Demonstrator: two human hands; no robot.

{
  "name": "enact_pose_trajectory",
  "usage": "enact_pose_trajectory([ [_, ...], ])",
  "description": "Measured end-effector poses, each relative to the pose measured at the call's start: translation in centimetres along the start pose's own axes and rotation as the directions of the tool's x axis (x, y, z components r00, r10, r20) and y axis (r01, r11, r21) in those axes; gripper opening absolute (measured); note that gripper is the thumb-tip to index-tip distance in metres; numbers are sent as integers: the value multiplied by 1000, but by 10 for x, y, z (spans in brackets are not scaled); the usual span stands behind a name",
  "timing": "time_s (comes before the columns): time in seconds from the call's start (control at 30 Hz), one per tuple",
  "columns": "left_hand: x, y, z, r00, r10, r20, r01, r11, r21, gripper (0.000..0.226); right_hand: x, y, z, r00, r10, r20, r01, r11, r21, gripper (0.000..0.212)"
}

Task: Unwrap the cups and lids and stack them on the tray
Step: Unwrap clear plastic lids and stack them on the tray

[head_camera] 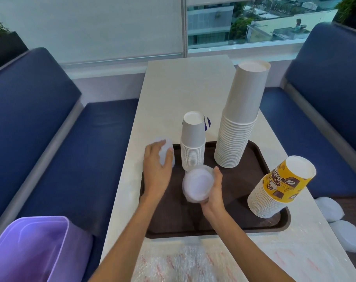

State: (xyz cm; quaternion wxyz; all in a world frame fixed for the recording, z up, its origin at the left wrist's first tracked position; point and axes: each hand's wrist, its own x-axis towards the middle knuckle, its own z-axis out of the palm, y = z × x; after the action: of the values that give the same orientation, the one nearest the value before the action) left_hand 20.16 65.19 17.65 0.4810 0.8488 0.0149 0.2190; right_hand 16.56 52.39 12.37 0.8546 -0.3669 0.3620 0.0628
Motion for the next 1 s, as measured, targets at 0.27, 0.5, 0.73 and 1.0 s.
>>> enact_pose_trajectory([
  [0.27,-94,2,13,980,180,87,-189,976,112,46,-12,7,0,979,48,197,-91,973,212,73],
  [0.5,-106,1,14,963,263,60,-269,946,179,43,-16,12,-4,963,29,267,-101,961,257,62],
  [0.73,-113,1,13,976,214,35,-217,968,129,34,-8,20,-9,979,41,198,-89,966,243,80],
  [1.0,-104,6,13,994,-81,76,81,997,0,23,-2,20,-11,992,111,67,-118,985,125,83],
])
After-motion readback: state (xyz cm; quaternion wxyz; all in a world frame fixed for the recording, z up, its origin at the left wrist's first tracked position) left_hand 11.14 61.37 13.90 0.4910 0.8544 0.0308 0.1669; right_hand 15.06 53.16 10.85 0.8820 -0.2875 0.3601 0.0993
